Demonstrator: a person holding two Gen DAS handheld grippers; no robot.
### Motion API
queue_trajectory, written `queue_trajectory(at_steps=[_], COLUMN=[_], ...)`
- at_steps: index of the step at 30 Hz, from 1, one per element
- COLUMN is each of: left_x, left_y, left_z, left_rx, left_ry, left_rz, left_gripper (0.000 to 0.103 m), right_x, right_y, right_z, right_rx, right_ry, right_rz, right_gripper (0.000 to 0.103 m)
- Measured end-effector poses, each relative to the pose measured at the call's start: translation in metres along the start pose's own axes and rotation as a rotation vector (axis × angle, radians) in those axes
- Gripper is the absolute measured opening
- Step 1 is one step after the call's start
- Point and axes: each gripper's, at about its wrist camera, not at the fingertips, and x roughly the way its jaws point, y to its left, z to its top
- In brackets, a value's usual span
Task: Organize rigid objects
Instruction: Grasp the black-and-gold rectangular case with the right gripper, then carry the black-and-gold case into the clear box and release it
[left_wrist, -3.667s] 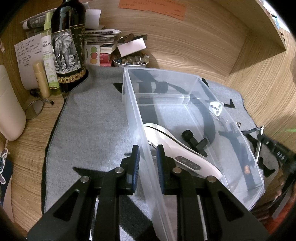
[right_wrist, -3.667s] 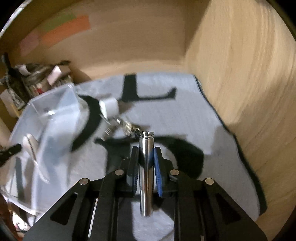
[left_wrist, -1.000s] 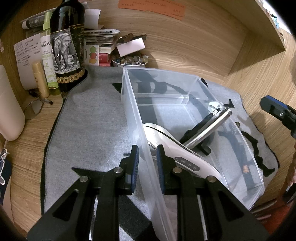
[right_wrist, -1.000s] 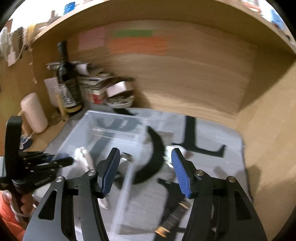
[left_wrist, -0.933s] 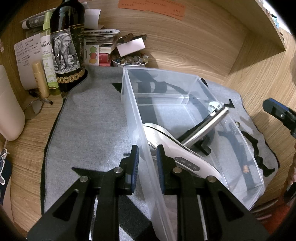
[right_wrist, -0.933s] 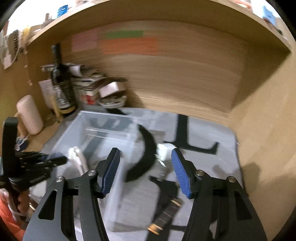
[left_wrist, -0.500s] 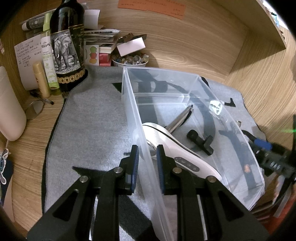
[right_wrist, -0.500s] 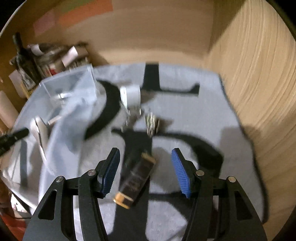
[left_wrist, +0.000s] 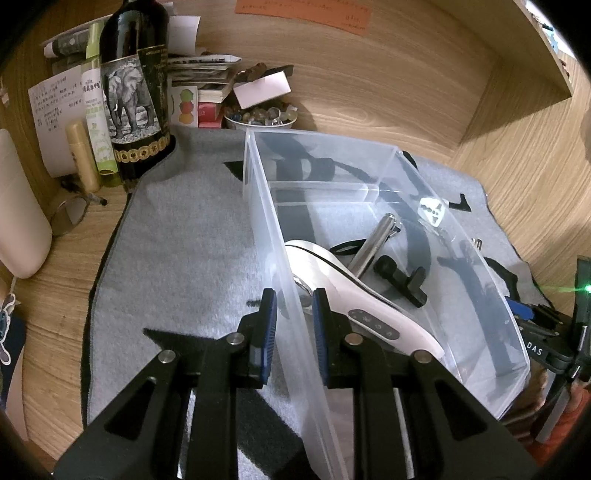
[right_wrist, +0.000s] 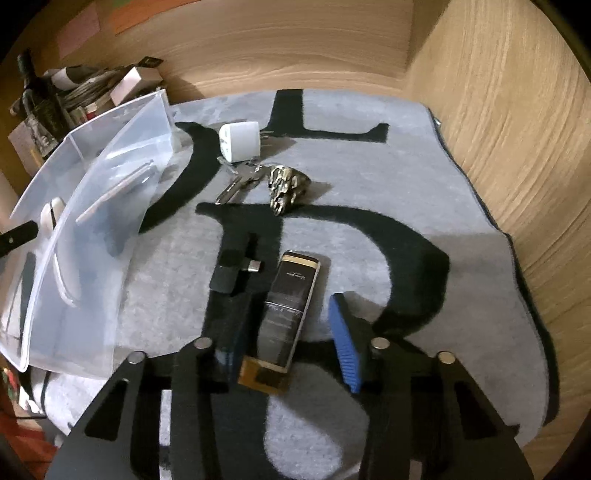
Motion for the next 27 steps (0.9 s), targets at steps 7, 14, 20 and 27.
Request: queue_trajectory(at_steps=[7, 14, 20, 27], left_x=[0.0, -0.004, -0.009, -0.012], left_y=[0.0, 0.001, 0.001, -0.001], left_z=[0.0, 0.0, 0.002, 0.002], left_rx=[-0.001, -0.006, -0.005, -0.002], left_ry=[0.0, -0.011, -0.026, -0.042], left_rz=[0.001, 0.0, 0.005, 0.014], left_gripper=[0.019, 0.017, 0.016, 0.015], right_x=[-0.005, -0.03, -0.059, -0.075], right_y=[-0.001, 0.015, 0.036, 0.065], right_z=[0.01, 0.029, 0.053, 0.078], right_rx=[0.016, -0.018, -0.065, -0.127], right_ry=[-0.029, -0.112, -0.218, -0.31], right_rz=[-0.016, 0.041, 0.096, 0.193], right_gripper=[0.022, 0.022, 0.022, 0.022])
